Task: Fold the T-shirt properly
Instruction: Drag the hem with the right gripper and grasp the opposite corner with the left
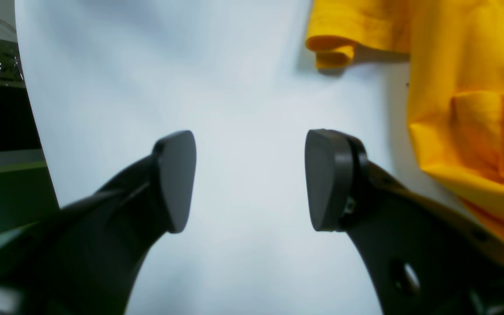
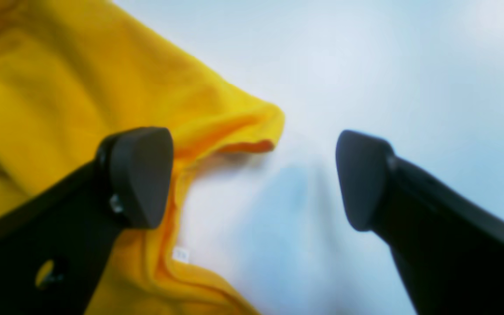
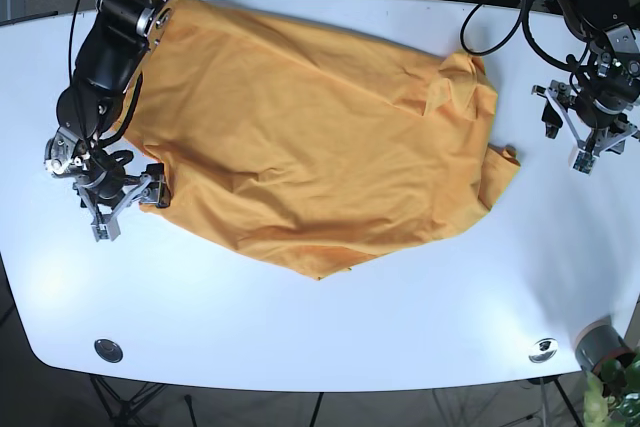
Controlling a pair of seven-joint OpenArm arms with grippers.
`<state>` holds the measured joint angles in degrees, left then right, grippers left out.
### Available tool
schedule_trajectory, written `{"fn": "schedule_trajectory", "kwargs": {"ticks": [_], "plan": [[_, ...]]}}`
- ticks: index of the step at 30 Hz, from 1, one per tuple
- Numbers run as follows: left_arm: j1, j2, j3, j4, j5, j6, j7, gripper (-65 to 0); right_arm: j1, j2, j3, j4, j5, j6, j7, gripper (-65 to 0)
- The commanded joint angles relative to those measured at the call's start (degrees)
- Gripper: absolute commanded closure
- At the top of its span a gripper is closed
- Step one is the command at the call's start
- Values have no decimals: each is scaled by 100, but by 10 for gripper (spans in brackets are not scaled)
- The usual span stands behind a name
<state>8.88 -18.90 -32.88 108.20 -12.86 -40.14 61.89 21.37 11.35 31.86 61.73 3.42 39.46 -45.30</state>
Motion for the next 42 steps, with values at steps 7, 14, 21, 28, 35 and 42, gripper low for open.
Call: {"fn": "schedule_trajectory", "kwargs": {"ticks": [7, 14, 21, 28, 35, 42], "plan": [[-49, 4, -39, 94, -19, 14, -83, -368, 206, 47, -25, -314, 682, 54, 68, -561], [-40, 13, -39, 94, -54, 14, -83, -389, 189, -129, -377, -332, 726, 54, 165, -561], [-58, 303, -189, 94, -28, 141, -83, -510, 206, -164, -412, -341, 691, 54, 517, -436], [-418, 707, -224, -697, -28, 941, -92, -524, 409, -155, -430, -595, 673, 54, 701, -163], [-559, 980, -215, -1383, -19, 1205, -1015, -521, 514, -120, -430, -886, 665, 54, 701, -46], [-1069, 997, -224, -2192, -63, 1443, -1226, -518, 488, -120, -430, -886, 665, 54, 701, -46]]}}
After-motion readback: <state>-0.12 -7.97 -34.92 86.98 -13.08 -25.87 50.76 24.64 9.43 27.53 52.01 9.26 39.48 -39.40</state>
